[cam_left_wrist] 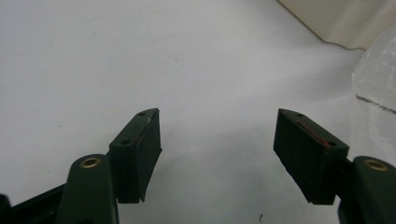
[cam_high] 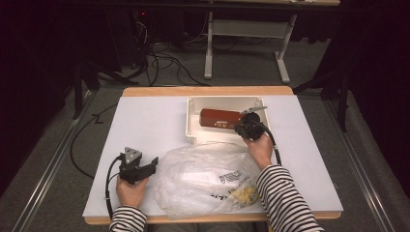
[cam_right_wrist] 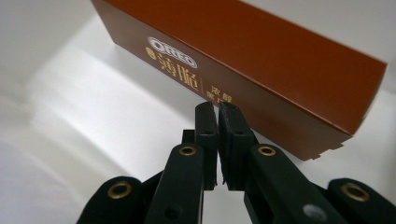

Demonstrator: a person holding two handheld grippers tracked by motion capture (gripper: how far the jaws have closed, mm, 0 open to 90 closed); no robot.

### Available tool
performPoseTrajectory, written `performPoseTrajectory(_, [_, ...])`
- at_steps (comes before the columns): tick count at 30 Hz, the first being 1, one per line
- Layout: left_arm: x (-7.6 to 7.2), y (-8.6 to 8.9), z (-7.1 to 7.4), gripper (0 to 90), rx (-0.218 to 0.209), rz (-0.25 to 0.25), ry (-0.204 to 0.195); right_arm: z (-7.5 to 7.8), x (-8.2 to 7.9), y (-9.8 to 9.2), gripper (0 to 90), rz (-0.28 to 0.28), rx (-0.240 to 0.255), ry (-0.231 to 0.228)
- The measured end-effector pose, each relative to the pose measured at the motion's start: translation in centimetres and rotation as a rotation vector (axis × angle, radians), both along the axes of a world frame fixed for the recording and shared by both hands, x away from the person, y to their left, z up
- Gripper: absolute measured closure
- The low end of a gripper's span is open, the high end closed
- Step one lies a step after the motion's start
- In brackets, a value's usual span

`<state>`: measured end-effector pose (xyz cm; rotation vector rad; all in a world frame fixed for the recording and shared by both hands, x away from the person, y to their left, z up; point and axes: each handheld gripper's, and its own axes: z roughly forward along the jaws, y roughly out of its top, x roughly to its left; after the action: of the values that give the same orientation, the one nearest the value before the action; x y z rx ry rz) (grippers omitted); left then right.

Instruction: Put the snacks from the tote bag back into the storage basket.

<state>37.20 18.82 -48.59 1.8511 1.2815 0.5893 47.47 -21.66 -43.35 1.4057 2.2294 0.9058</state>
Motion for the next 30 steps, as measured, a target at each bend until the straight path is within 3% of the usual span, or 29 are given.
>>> performPoseTrajectory(18, [0.0, -0.1, 0.0, 32.8, 0.007, 0.000, 0.000, 1.9, -3.2, -1.6, 82.3, 0.057, 0.064, -0.089])
performPoseTrajectory(30, [0.0, -0.1, 0.0, 32.8, 0.009, 0.002, 0.001, 2.2, -4.2, -2.5, 81.5, 0.063, 0.086, -0.109])
